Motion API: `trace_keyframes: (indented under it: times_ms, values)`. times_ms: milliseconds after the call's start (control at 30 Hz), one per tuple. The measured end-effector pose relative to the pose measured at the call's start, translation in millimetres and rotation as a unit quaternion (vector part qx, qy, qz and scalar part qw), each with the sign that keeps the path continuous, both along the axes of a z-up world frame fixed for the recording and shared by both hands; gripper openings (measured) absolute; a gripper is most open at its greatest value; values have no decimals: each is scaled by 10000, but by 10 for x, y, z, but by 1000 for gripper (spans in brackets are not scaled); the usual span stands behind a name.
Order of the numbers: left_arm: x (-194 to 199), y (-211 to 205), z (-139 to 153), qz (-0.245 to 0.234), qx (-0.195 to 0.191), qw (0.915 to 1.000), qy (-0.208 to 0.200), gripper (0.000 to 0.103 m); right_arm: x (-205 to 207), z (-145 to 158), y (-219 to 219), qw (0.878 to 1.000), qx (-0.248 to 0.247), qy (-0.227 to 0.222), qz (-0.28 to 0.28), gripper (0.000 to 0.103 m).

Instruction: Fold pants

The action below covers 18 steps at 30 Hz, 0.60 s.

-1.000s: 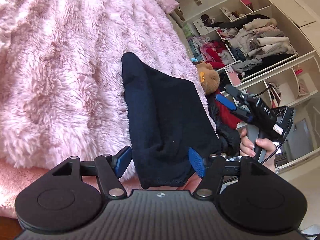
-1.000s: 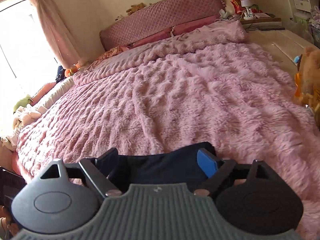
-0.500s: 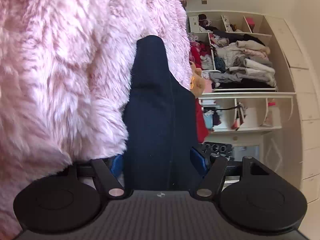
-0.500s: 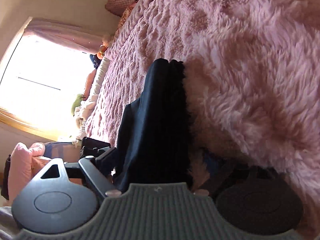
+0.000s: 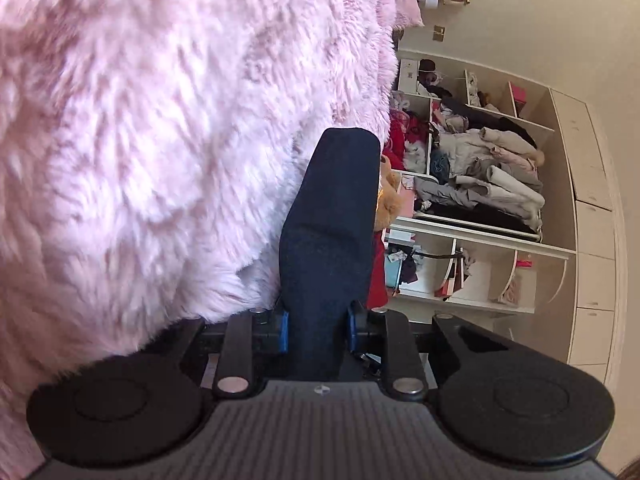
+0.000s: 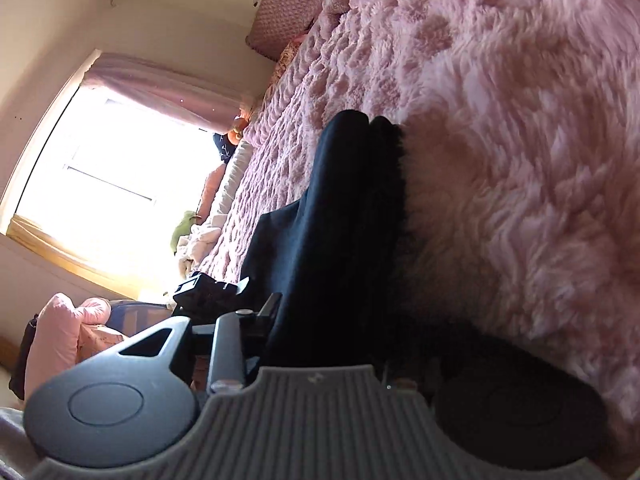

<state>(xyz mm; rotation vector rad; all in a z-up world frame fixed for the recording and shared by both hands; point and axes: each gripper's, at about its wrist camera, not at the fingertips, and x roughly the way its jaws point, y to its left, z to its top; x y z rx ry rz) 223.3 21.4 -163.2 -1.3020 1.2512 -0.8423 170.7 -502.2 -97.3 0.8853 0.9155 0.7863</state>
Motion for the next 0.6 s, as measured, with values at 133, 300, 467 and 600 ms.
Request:
trace_keyframes:
  times_ms: [133, 300, 467, 600]
  values:
    - [118, 135, 271, -104, 437, 9988, 183, 27, -114, 239, 266, 9994, -122, -279, -164, 28]
    - [189, 724, 676, 93, 820, 9966, -29, 27, -150, 545, 976, 9983, 103, -502, -260, 28]
    - [145, 1645, 1213, 414, 1176, 9907, -546, 27, 144, 754, 1941, 9975, 501, -452, -193, 28]
    - [155, 2503, 1582, 738, 1574, 9812, -840, 27, 475, 860, 2922, 9953, 769, -559, 157, 28]
